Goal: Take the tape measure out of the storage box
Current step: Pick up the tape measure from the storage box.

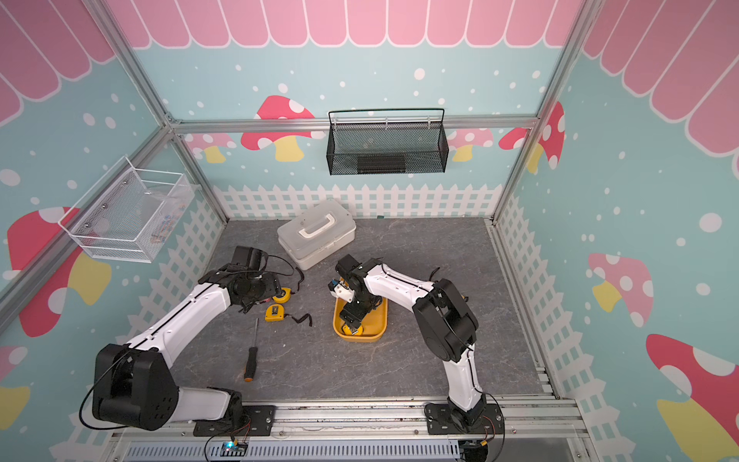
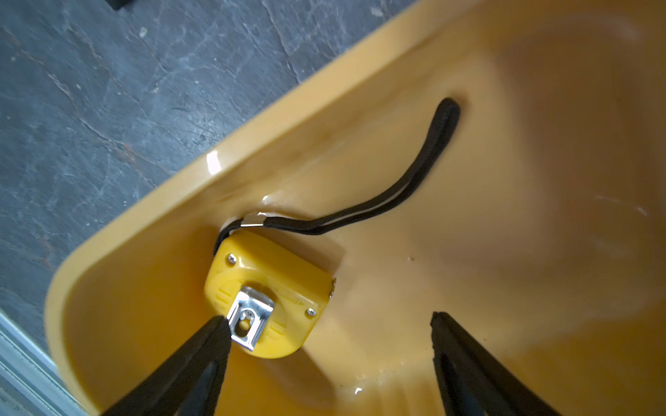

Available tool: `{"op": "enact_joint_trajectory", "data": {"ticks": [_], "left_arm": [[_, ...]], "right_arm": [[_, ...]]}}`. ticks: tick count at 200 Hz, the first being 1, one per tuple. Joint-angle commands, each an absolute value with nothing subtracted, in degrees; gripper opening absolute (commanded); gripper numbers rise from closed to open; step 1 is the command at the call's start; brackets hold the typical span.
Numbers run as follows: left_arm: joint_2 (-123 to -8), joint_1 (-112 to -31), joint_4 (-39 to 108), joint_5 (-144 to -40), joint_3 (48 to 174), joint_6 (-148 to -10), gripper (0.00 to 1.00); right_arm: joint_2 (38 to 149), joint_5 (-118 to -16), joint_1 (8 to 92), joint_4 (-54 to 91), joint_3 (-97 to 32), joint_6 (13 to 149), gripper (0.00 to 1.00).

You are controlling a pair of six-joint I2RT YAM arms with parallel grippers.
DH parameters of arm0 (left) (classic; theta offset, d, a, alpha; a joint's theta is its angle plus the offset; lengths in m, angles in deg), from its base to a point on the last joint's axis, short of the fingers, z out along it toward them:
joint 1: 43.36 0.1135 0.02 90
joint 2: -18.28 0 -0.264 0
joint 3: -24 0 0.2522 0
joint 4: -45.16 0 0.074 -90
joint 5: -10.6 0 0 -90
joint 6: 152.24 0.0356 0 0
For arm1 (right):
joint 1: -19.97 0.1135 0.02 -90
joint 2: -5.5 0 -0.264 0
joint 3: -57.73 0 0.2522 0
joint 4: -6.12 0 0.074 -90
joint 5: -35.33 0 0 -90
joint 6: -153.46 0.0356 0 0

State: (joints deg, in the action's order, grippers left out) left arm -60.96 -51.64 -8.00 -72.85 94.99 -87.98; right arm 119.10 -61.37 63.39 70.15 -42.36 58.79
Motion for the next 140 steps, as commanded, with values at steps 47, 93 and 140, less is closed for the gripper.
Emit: {"op": "enact_joint_trajectory", "data": {"ticks": [47,93,140], "left_arm": [[-61.40,-51.27,-6.52,-72.08,94.71,-88.83,0.79],[-62.83,-51.27,-5.97,-72.55,94.87,-88.79,0.79],[-63.03,-51.27,-5.98,-72.71,94.85,-88.56,0.79]], "right_arm": [[121.11,-63.97,65.14,71.92,-43.30,55.21,0.87],[123.47,-59.16,65.59,72.34,-44.16,54.92,0.87],[125.00,-52.59,64.69,72.61,-45.98,55.35,0.87]]}}
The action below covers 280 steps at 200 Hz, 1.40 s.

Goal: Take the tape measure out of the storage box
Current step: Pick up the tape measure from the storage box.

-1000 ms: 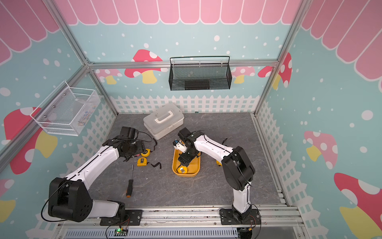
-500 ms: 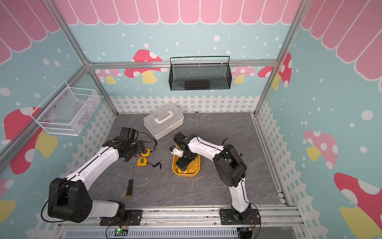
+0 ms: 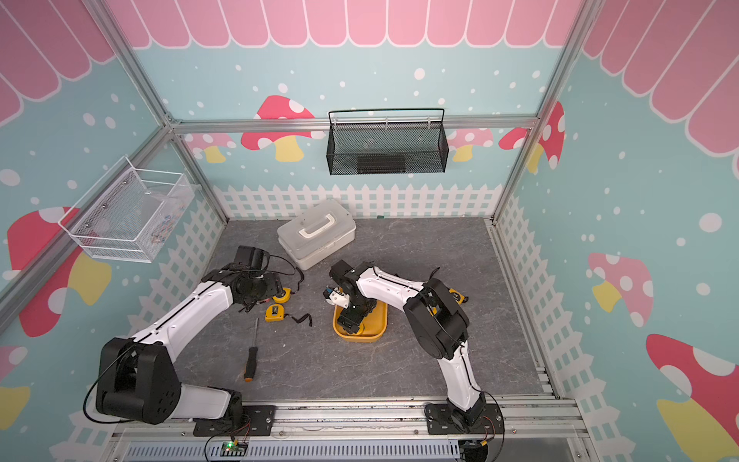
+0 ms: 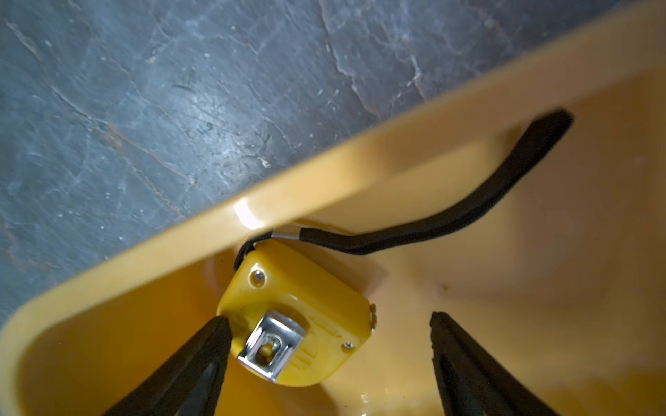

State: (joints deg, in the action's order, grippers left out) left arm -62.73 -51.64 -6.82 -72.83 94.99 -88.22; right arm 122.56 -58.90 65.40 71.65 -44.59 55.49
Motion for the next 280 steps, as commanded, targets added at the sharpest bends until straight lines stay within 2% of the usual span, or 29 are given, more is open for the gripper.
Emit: {"op": "enact_joint_trajectory", "data": {"ticks": [1,58,123,201,280], "left_arm": [[-63.02,-51.27,-5.96,-72.67,94.83,-88.54,0.79],[-62.58,-51.27,-5.90,-72.70,94.52,-88.46,0.79],[-62.72,-51.27,-5.93,-73.27,94.36,-88.71,0.79],[-63.20,-51.27,-5.90,-74.20,94.34,-88.97,0.79],[-63.15,-51.25,-5.88,-74.37,94.01,-89.23,0.79]], "right_arm": [[125.06,-52.49,64.65,72.61,-46.05,55.36,0.87],[126.13,-50.20,59.81,72.72,-49.41,56.40,0.86],[123.08,-56.27,59.36,72.18,-48.96,54.60,0.87],[123.46,-58.92,59.50,72.03,-46.83,68.90,0.87],[124.51,-61.41,59.44,70.17,-45.23,75.94,0.86]]}}
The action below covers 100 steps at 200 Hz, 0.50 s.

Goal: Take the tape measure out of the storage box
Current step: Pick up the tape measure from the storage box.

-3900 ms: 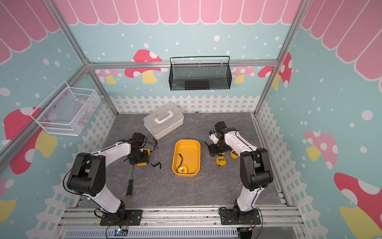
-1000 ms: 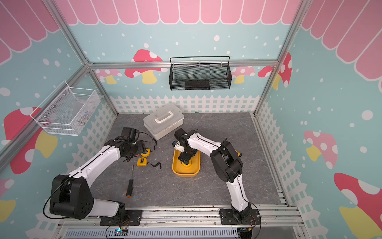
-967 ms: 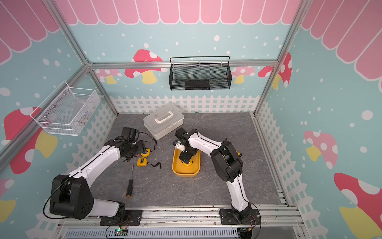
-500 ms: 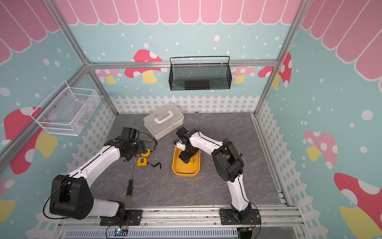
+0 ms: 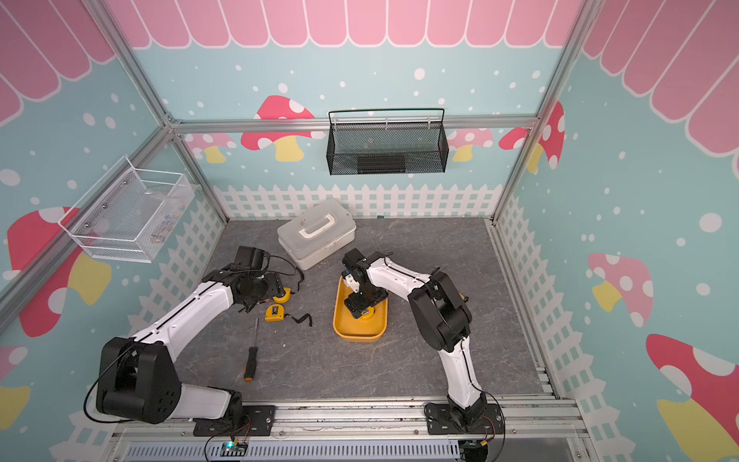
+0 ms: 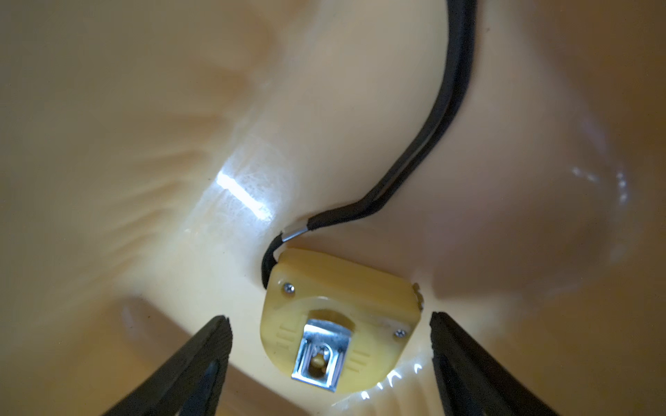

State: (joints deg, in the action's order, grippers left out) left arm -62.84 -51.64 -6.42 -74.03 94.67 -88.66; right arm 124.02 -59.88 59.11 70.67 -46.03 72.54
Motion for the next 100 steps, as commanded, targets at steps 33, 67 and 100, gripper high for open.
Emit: {"op": "enact_joint_trajectory", "data": {"ticks": [33,67,100], "left_arm": [[-62.75,-51.27,-5.94,-74.22,93.51,-89.14,0.79],[-62.25,-51.27,-5.67,-73.92,92.78,-89.23,0.79],[-62.15,-51.24,-5.51,-73.96,92.87,-89.23,0.79]], "right_arm": [[124.24,-61.07,59.44,69.28,-44.27,77.24,0.80],[124.73,-60.87,59.45,69.18,-43.54,77.44,0.74],[124.26,-60.35,59.44,69.12,-43.35,77.53,0.65]]}}
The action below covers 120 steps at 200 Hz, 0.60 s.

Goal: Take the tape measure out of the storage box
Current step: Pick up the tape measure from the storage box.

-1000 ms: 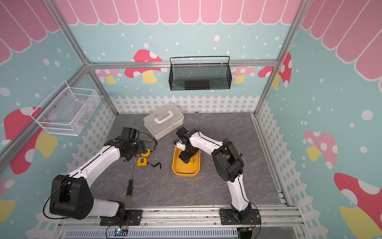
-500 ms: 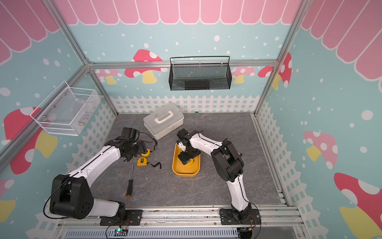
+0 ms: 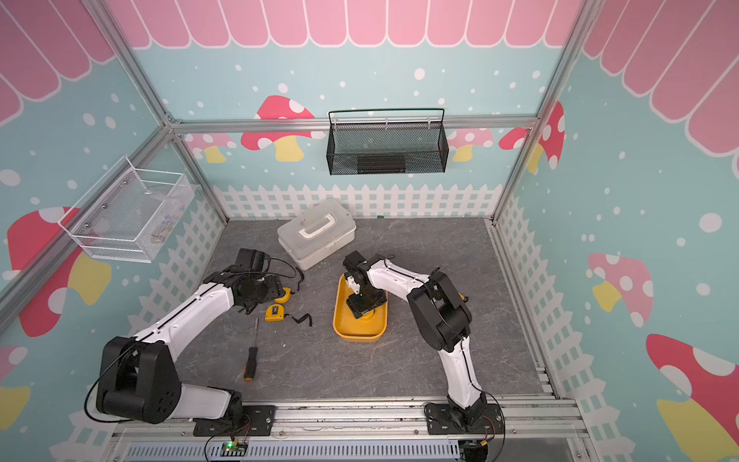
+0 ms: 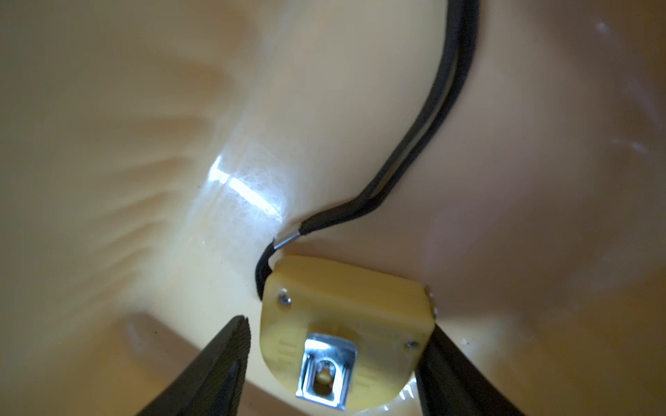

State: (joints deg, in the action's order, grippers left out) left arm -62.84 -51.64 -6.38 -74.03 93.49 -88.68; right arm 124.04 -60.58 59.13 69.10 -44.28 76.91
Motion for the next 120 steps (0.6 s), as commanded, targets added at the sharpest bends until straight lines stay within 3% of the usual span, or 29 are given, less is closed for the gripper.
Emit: {"op": "enact_joint_trajectory", "data": {"ticks": [1,31,120], "left_arm": [[-62.19,-51.26,-5.51,-73.95,92.87,-89.23,0.79],[-62.23,-51.27,-5.45,-74.01,93.22,-89.07,0.79],[-63.14,-51.27,-5.45,-74.76,94.45,-88.69,0.79]], "right_arm": [[124.21,-60.32,59.44,69.11,-43.37,77.53,0.64],[122.85,-58.73,59.18,69.41,-43.37,76.74,0.59],[115.41,-59.95,53.30,71.63,-47.59,72.17,0.54]]}}
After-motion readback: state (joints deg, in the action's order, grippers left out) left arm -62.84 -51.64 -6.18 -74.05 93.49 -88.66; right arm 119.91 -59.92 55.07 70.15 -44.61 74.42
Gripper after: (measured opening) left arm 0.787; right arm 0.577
